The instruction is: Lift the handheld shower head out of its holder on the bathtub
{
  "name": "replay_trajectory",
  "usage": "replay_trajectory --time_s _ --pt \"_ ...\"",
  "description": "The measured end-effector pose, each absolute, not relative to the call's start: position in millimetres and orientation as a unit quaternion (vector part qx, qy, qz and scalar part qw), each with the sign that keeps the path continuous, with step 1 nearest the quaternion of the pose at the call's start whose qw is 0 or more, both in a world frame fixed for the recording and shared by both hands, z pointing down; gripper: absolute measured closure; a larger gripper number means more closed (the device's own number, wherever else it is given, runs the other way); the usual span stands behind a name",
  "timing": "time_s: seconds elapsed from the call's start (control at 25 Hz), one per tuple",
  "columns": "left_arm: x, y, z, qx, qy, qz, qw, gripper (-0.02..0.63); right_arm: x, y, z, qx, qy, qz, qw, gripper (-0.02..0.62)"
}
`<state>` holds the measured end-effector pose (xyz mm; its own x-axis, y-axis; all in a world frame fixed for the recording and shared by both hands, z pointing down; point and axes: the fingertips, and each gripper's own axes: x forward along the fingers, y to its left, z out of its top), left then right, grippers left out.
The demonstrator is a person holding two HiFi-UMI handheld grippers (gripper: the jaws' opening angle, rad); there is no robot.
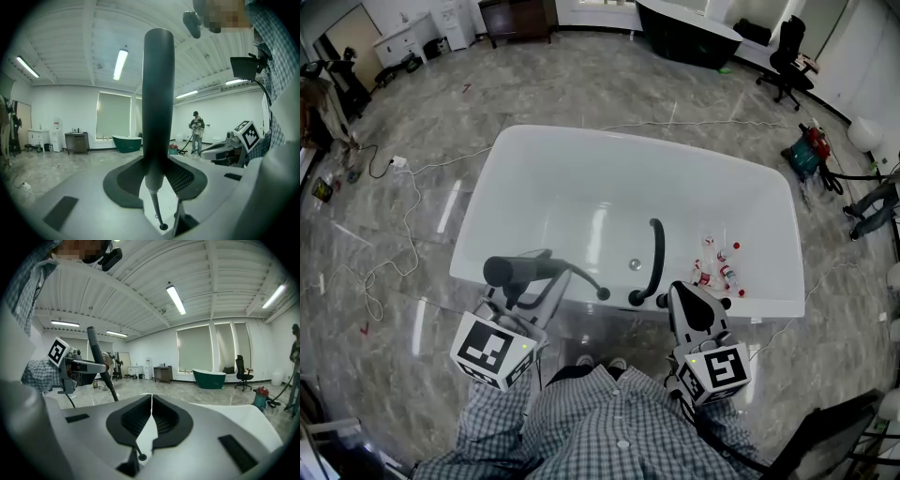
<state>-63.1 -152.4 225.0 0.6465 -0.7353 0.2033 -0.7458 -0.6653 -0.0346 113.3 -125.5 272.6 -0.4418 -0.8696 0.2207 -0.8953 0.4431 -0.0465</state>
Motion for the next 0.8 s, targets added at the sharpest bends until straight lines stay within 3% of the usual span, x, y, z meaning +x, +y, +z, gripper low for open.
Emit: replay_trajectory --time_s 0.8 --pt "-62.7 -150.6 219.6 0.909 -0.406 0.09 0.028 0.466 119.2 -122.2 273.0 0.526 -0.842 0.077 0.091 0.577"
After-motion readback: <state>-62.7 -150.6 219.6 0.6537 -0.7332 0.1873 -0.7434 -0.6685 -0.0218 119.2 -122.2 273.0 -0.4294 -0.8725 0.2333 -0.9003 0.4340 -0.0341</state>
